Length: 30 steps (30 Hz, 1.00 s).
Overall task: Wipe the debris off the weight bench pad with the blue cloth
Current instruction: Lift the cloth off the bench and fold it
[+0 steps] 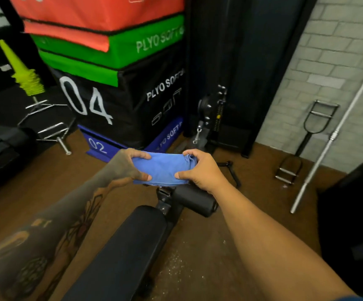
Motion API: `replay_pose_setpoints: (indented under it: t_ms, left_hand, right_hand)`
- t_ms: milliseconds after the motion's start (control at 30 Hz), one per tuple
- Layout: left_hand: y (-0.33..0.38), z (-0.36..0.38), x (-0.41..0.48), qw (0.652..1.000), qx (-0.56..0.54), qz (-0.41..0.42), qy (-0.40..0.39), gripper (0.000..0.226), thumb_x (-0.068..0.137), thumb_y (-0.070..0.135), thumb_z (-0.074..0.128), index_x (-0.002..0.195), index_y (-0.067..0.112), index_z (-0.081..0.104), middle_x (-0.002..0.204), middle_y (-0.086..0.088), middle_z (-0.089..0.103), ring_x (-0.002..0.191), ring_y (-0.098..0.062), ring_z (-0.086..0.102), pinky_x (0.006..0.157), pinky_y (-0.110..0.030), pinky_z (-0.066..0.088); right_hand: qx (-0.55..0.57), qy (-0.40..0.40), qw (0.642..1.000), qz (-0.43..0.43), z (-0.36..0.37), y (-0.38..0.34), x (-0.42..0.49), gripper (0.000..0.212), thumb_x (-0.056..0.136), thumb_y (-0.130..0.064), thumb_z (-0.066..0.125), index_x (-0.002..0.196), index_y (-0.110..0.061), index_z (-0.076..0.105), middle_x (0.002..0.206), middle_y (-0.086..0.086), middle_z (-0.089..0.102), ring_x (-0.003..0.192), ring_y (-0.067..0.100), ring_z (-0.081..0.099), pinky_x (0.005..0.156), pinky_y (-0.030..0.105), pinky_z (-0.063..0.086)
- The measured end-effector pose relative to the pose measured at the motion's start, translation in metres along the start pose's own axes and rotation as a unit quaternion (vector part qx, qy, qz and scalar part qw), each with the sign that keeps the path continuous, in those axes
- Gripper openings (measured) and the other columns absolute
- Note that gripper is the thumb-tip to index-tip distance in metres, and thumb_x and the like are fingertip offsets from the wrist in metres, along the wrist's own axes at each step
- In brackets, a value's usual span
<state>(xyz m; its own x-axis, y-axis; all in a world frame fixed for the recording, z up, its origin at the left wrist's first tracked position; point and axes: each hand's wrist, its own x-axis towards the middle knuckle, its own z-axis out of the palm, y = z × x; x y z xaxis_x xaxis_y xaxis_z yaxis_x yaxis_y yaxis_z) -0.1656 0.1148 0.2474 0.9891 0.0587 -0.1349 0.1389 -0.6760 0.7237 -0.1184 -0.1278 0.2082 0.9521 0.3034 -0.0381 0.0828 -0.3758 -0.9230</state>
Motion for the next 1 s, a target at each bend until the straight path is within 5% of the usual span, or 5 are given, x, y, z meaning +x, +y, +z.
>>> replay_pose_setpoints:
  t_ms: [267,400,800,1000]
  left_hand:
    - [-0.019,0.075,0.100,0.992,-0.001,0.051,-0.114,0.060,0.056,0.007,0.097,0.106,0.024,0.068,0.119,-0.002,0.060,0.105,-0.015,0.057,0.077,-0.009,0.043]
    - [-0.041,0.122,0.145,0.982,-0.004,0.077,-0.173,0.057,0.058,0.003,0.095,0.101,0.029,0.068,0.120,-0.003,0.058,0.111,-0.019,0.057,0.093,-0.028,0.047]
    - [-0.124,0.224,0.199,0.972,0.027,0.086,-0.216,0.065,0.053,0.010,0.097,0.112,0.018,0.071,0.118,-0.007,0.051,0.106,-0.018,0.052,0.096,-0.028,0.042]
    - [-0.135,0.233,0.203,0.967,0.082,0.126,-0.205,0.078,0.043,0.040,0.088,0.116,0.014,0.073,0.120,-0.004,0.041,0.109,-0.020,0.046,0.105,-0.036,0.042]
  right_hand:
    - [0.000,0.117,0.988,0.098,-0.013,0.079,0.010,0.057,0.063,-0.021,0.092,0.113,-0.023,0.063,0.115,-0.005,0.059,0.103,0.014,0.057,0.083,0.027,0.049]
    - [0.002,0.166,0.971,0.175,-0.007,0.126,0.014,0.054,0.064,-0.020,0.091,0.109,-0.027,0.062,0.118,-0.004,0.059,0.105,0.015,0.057,0.085,0.030,0.052]
    - [-0.018,0.182,0.943,0.277,0.029,0.233,0.036,0.060,0.061,-0.020,0.090,0.115,-0.023,0.064,0.114,-0.002,0.064,0.102,0.016,0.060,0.081,0.026,0.045]
    - [-0.097,0.146,0.934,0.312,0.035,0.233,0.038,0.069,0.067,-0.036,0.083,0.130,-0.027,0.057,0.127,0.002,0.052,0.116,0.023,0.055,0.090,0.034,0.048]
